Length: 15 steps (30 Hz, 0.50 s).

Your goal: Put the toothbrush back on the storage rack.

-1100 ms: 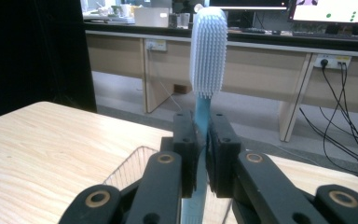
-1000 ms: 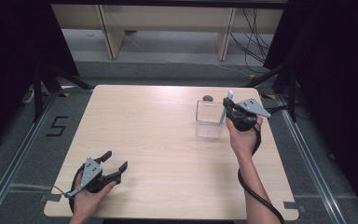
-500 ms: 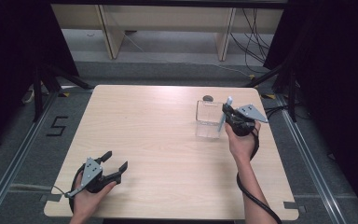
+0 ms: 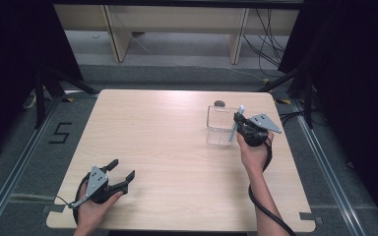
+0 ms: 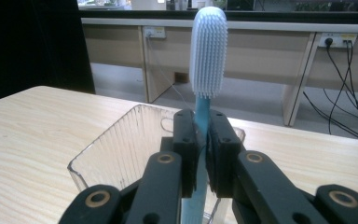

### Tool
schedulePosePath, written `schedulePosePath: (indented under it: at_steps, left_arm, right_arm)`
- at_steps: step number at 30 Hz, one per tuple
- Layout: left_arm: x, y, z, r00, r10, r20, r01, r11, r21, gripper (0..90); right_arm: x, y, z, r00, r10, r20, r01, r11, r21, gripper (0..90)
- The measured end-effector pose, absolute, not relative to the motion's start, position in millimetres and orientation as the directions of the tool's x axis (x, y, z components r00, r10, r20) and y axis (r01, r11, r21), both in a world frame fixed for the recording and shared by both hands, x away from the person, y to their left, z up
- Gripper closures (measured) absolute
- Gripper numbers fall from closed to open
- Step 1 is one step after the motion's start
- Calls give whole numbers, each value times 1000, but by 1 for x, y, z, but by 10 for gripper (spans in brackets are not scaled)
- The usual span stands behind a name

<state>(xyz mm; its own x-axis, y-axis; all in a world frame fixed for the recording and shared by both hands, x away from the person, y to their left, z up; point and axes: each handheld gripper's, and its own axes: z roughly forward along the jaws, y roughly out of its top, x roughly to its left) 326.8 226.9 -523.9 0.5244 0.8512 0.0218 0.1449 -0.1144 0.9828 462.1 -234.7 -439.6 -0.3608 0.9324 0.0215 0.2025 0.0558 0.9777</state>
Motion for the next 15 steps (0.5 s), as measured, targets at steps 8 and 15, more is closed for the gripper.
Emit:
schedulePosePath:
  at_steps: [8, 15]
  left_arm:
    - [326, 227, -524, 522, 853, 21, 147, -115, 982, 250]
    - [327, 227, -524, 527, 849, 23, 145, -116, 983, 252]
  right_arm:
    - [461, -233, -444, -353, 934, 52, 214, 27, 976, 840]
    - [459, -236, -446, -360, 932, 33, 202, 43, 979, 839]
